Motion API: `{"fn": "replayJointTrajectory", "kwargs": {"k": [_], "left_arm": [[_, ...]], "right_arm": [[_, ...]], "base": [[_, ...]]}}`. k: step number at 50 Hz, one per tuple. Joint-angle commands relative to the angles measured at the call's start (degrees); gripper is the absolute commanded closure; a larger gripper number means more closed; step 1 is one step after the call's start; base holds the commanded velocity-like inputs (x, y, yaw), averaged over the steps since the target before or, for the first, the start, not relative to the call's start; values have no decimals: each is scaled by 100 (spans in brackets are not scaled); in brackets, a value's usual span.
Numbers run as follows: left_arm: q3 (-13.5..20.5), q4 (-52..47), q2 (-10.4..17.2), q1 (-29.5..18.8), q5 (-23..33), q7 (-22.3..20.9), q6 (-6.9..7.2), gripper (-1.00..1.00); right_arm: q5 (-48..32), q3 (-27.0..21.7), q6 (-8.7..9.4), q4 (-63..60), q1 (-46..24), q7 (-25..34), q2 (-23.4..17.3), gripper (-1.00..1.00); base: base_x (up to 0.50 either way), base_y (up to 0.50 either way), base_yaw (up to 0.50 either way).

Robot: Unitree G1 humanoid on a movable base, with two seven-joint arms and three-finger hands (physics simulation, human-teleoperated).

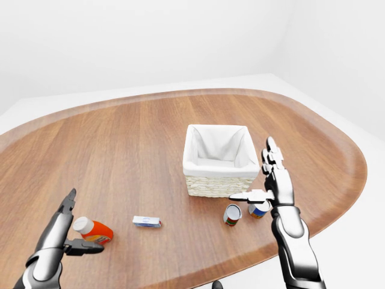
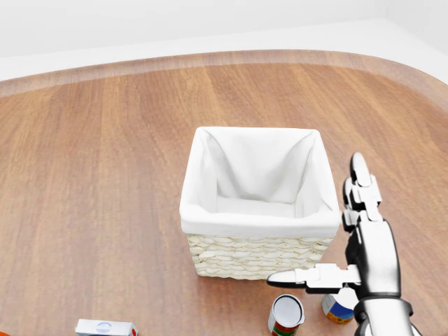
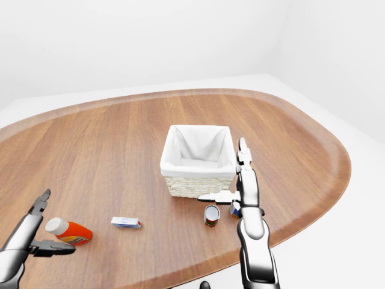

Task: Pick up the ketchup, and put it in the basket.

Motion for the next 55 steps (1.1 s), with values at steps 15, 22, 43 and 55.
{"fn": "replayJointTrajectory", "kwargs": {"k": [15,22,43,55], "left_arm": [[-230,728,237,-140,118,338,0,-100],[-389,925,306,-268,127,430,0,-100],[-544,815,252,-227,83,389,0,100],[-481,642,203,-216,37,255,0,100]], "right_arm": [[-89,43,0,22,20,-65,6,-100],[-95,55,0,68,-4,-51,1,-100],[-111,47,0,62,-11,-82,6,-100],[-87,-10,0,56,-33,-86,-12,-100]], "base": [[0,0,0],[0,0,0],[0,0,0],[0,0,0]]}}
